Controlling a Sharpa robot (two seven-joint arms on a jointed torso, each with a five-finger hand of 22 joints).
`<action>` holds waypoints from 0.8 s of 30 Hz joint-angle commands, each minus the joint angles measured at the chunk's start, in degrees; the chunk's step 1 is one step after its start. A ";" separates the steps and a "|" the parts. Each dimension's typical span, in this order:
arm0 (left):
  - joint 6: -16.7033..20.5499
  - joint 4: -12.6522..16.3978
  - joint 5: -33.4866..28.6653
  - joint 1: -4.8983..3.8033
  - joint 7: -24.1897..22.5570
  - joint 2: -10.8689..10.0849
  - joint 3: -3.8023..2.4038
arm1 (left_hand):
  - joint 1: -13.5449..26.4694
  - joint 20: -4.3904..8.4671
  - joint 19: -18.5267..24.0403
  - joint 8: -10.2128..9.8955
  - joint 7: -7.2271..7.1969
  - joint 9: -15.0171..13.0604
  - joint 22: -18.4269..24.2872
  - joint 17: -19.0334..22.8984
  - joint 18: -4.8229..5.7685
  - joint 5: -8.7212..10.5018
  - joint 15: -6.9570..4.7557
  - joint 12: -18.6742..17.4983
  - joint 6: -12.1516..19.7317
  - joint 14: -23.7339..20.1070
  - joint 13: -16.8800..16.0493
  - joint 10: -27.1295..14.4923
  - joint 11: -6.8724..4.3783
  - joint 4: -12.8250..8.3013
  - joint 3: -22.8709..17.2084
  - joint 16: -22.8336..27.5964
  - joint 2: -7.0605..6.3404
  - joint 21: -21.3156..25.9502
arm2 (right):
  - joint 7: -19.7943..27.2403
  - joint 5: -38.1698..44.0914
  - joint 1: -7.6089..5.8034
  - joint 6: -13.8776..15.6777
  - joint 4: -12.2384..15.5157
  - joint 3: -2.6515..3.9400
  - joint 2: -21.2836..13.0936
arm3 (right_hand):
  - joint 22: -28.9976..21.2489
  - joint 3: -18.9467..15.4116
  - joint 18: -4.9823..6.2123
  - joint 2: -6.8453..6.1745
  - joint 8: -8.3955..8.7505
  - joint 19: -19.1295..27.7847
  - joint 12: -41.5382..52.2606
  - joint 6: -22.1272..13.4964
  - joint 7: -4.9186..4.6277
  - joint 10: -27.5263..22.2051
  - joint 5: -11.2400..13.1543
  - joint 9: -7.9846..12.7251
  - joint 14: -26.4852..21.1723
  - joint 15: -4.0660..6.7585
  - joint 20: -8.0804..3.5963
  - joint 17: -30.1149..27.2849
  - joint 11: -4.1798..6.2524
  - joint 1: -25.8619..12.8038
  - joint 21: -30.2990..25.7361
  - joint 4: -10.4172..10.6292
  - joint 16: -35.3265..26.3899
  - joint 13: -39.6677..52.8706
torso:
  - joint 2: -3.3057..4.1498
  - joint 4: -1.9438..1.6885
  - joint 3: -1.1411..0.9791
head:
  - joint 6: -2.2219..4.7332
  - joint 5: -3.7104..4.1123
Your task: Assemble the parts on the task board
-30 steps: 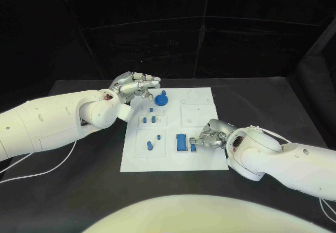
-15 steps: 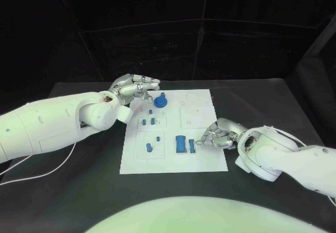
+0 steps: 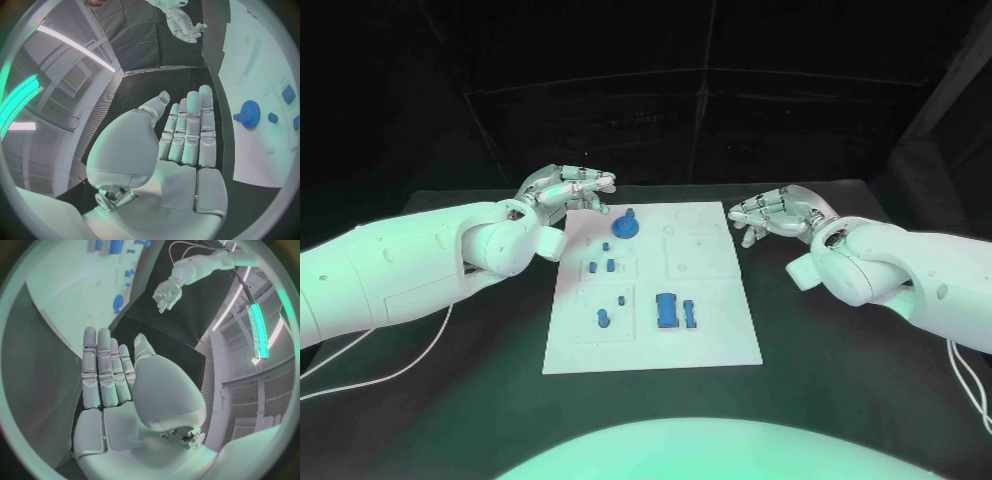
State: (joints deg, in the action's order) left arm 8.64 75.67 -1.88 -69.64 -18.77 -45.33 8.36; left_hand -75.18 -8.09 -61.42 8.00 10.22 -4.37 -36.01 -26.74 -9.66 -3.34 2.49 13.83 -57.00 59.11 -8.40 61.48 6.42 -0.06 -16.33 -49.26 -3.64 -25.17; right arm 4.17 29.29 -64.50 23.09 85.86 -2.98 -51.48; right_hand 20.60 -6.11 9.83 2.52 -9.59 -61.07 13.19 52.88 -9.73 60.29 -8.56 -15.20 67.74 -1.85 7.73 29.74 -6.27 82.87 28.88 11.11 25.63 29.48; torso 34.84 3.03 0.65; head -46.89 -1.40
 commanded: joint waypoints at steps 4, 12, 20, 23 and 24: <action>-0.61 -6.21 -5.44 -0.04 -2.95 2.90 -0.06 | 0.33 -2.73 6.92 -0.83 -0.40 0.46 7.41 8.68 -0.33 0.10 2.33 -4.00 1.58 -2.96 2.32 -0.99 1.32 0.68 2.34 18.77 0.54 9.58 | 15.45 -21.54 -0.40 -2.84 -11.02 0.08 6.27 | -7.85 0.42 0.98 0.53 3.73 -2.13 -5.74 2.60 0.56 5.01 1.47 3.35 3.03 -0.66 0.88 -5.67 0.24 3.81 -10.40 -1.84 -9.62 -13.49 | -2.44 0.66 0.58 | 2.76 0.05; 4.21 -13.91 -9.40 0.74 -7.10 7.68 -0.12 | -0.07 -8.31 20.85 -4.31 -4.01 0.65 17.98 17.27 -0.41 0.01 5.38 -10.16 4.98 -11.16 4.79 -8.31 3.02 1.05 7.04 37.04 1.72 21.49 | 18.32 -22.95 -0.43 -5.41 -23.14 0.09 14.38 | -14.20 -0.77 0.35 0.24 6.02 3.57 -9.50 0.72 -0.46 1.74 1.57 7.02 -8.40 -5.55 5.39 -14.07 -2.65 2.33 -20.55 -2.80 -21.88 -21.71 | -3.93 0.94 0.19 | 6.25 0.00; 3.93 -16.77 -8.22 1.53 -5.51 10.13 -0.12 | 22.07 -3.60 37.04 -8.00 -5.72 4.37 26.49 21.80 2.87 3.34 2.89 -13.83 20.61 -25.50 8.40 -24.94 -0.61 0.06 11.46 43.72 3.64 25.17 | 16.68 -21.08 -0.30 -4.34 -28.27 0.05 18.37 | -20.60 1.26 -2.64 -2.52 9.59 19.88 -13.19 -15.44 2.78 -17.15 3.45 15.20 -25.31 -3.39 1.89 -22.88 -0.40 -23.92 -28.88 -6.74 -25.63 -29.48 | -3.81 0.86 -0.12 | 7.15 -0.20; 4.65 -16.06 -7.99 1.71 -5.64 9.91 -0.31 | 26.48 -2.64 39.11 -8.00 -5.96 4.37 27.36 22.28 2.87 3.34 2.20 -13.83 23.66 -28.30 8.40 -28.20 -1.07 0.06 12.02 44.33 3.64 25.17 | 16.88 -21.26 -0.19 -3.77 -27.54 0.12 18.11 | -20.60 1.76 -2.64 -2.52 9.59 22.05 -13.19 -18.42 3.12 -20.59 3.58 15.20 -27.23 -2.65 0.86 -23.72 0.30 -28.67 -28.88 -11.11 -25.63 -29.48 | -3.80 0.60 -0.15 | 7.52 -0.09; 5.11 -15.61 -7.85 1.82 -5.72 9.77 -0.43 | 28.47 -2.23 40.00 -8.00 -6.13 4.37 27.70 22.46 3.19 3.34 2.01 -13.83 25.01 -29.54 8.40 -29.55 -1.29 0.06 12.13 44.53 3.64 25.17 | 17.00 -21.38 -0.13 -3.41 -27.09 0.16 17.95 | -20.60 1.91 -2.66 -2.52 9.59 23.48 -13.19 -19.71 3.37 -22.06 3.79 15.20 -28.72 -2.48 0.54 -23.96 0.54 -30.69 -28.88 -11.11 -25.63 -29.48 | -3.80 0.43 -0.17 | 7.74 -0.02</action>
State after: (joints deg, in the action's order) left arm 12.94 59.60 -10.17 -67.81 -24.24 -35.50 8.01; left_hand -63.35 -14.01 -29.05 1.87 5.54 -1.88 -11.27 -5.78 -8.70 -1.70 6.10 1.74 -43.40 40.11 -1.81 43.30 6.95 0.46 -5.64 -6.40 -0.22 -1.77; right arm 20.88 8.18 -64.55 18.88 58.27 -2.94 -33.47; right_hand 2.33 -5.80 9.77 2.20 -1.94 -51.54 2.06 45.50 -8.72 52.44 -6.52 -2.90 53.53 -5.94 11.33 7.94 -7.85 71.57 3.20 4.14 2.51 2.00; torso 31.00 3.78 0.47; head -39.44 -1.59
